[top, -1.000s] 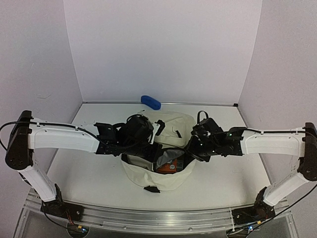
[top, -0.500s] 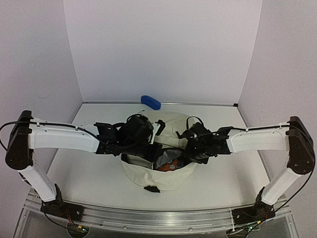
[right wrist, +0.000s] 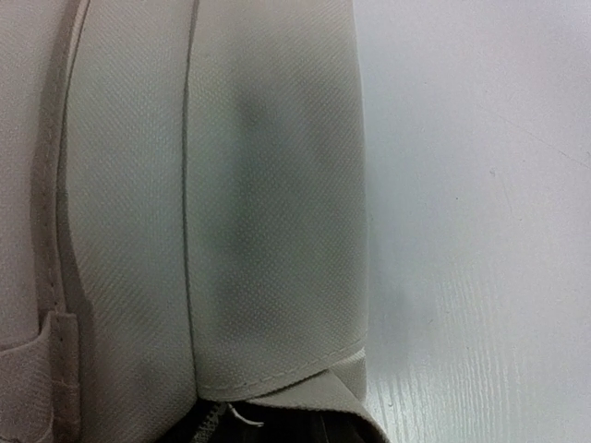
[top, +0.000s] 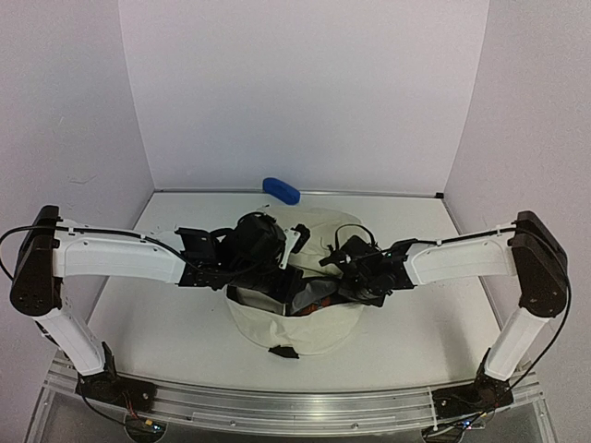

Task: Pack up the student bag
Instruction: Zip the student bag at the center of the board.

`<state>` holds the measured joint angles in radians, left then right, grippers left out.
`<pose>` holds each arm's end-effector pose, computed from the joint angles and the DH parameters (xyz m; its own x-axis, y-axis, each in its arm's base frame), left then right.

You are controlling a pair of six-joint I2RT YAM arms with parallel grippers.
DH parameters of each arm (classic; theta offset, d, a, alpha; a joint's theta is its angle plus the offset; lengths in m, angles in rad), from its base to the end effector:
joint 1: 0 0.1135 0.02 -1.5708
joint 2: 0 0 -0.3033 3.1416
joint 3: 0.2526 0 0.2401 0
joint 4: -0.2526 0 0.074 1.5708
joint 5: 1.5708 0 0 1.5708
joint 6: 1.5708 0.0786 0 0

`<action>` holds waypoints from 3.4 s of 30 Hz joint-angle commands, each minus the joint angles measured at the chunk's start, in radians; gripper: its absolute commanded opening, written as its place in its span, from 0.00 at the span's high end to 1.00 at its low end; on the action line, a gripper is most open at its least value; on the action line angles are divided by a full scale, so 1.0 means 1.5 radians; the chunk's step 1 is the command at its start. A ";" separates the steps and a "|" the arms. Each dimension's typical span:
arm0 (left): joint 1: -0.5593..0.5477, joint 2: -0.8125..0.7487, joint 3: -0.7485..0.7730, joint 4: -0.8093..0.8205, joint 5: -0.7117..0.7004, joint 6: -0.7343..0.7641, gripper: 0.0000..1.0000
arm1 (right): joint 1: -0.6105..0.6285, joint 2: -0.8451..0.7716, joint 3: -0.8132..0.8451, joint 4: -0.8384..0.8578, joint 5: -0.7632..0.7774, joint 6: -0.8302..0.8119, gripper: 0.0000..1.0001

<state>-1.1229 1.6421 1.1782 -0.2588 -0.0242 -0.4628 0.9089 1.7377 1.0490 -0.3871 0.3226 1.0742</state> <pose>0.1710 -0.3514 0.2648 -0.6551 0.3329 -0.6783 0.6714 0.6682 -0.3205 0.2400 0.2675 0.1804 -0.8341 0.2862 -0.4716 0.1632 0.9446 0.2847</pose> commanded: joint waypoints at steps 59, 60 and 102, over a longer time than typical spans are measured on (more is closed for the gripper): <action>0.154 0.441 0.382 0.096 0.167 0.031 0.34 | 0.009 -0.330 -0.154 0.061 -0.485 -0.063 1.00; 0.156 0.448 0.383 0.098 0.163 0.024 0.34 | 0.015 -0.323 -0.154 0.071 -0.499 -0.063 1.00; 0.191 0.069 0.043 0.112 0.369 0.000 0.25 | 0.105 -0.240 -0.070 0.139 -0.472 -0.130 1.00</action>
<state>-0.8153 1.7877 1.3176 -0.1903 0.3384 -0.4222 1.0615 1.3738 0.8771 -0.2466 -0.3306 0.9255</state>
